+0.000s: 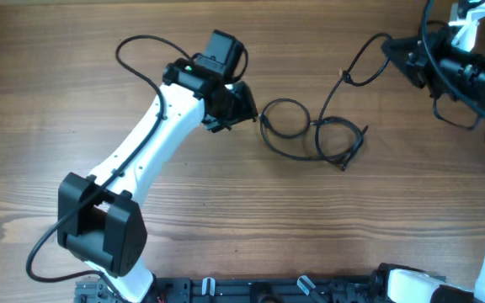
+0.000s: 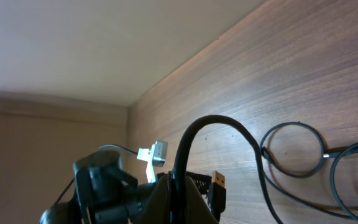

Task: Untangle cables

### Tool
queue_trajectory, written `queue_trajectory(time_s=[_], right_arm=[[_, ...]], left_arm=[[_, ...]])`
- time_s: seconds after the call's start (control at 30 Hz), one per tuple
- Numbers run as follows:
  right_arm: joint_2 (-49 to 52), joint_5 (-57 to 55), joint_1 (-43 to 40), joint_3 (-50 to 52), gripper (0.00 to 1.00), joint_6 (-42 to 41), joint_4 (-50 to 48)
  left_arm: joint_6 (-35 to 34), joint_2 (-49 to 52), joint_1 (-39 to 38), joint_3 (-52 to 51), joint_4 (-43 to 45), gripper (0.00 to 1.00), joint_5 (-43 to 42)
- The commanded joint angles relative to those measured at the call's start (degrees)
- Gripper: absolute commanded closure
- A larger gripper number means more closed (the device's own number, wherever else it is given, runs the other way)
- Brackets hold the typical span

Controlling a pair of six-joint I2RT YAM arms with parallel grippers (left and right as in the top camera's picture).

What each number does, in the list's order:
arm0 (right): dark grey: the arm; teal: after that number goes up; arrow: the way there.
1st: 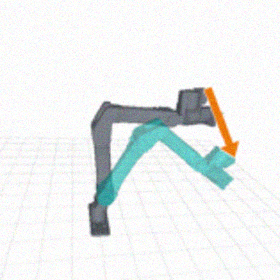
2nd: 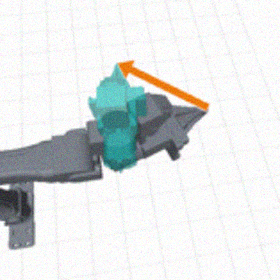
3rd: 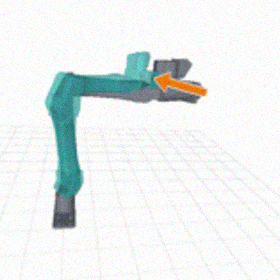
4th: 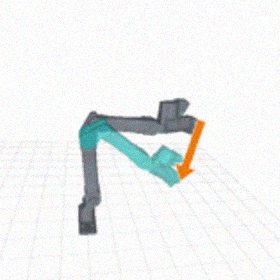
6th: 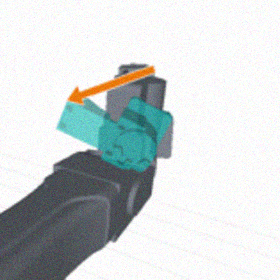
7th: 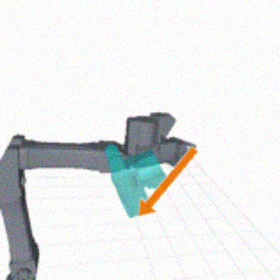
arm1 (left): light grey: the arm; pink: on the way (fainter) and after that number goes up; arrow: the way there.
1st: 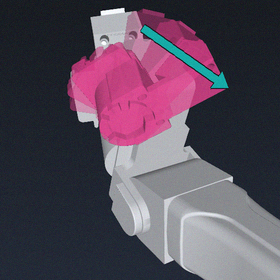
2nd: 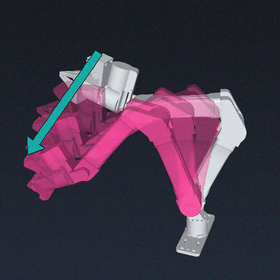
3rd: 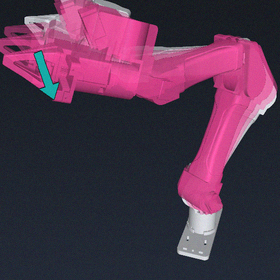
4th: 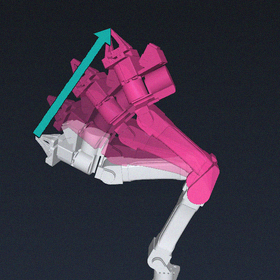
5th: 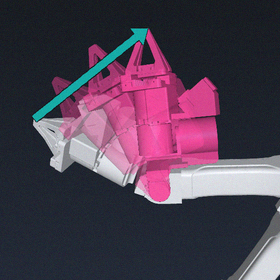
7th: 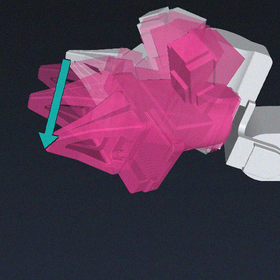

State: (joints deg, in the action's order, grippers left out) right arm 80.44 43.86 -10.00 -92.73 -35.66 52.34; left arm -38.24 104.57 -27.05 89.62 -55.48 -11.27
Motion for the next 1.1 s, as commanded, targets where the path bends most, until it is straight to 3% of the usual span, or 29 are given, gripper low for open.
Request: queue_trajectory(time_s=[0.0, 0.07, 0.17, 0.27, 0.33, 0.4, 0.5, 0.57, 0.73, 1.07], right_arm=[[-0.1, 0.3, 0.2, -0.3, 0.96, 1.2, -0.2], [-0.1, -1.9, 0.2, -0.3, 0.96, 1.1, 0.5], [0.0, -2.1, 0.2, -0.3, 0.96, 1.0, 1.0], [0.0, -2.1, 0.2, -0.3, 0.96, 1.0, 1.4], [0.0, -2.1, 0.2, -0.3, 0.96, 1.0, 1.4], [0.0, -2.1, 0.2, -0.3, 0.96, 1.1, 1.7], [0.0, -2.1, 0.2, -0.3, 0.96, 1.2, 2.5], [0.0, -2.1, 0.2, -0.3, 0.96, 1.2, 2.6], [0.0, -2.1, 0.2, -0.3, 0.96, 1.8, 2.9], [0.0, -5.0, 0.2, -0.3, 0.96, 4.5, 4.7]], left_arm=[[0.2, 3.9, -0.6, 0.3, 1.2, 0.37, 0.4], [0.3, 7.5, -0.9, 0.3, 1.5, 0.35, -0.1], [-1.4, 11.2, -2.5, 0.3, 5.3, 0.09, -1.7], [-6.9, 14.3, -4.9, 0.3, 8.6, 0.10, 0.4], [-7.5, 16.5, -6.9, 0.3, 10.2, 0.18, 0.9], [-9.2, 18.7, -8.5, 0.3, 11.0, 0.36, 2.6], [-11.8, 20.1, -9.1, 0.3, 11.4, 0.53, 6.1], [-11.8, 20.9, -9.1, 0.3, 11.3, 0.54, 7.7], [-11.7, 21.2, -8.8, 0.3, 9.8, 0.96, 11.0], [-15.4, 17.8, 0.2, 0.3, -6.0, 0.96, 23.9]])
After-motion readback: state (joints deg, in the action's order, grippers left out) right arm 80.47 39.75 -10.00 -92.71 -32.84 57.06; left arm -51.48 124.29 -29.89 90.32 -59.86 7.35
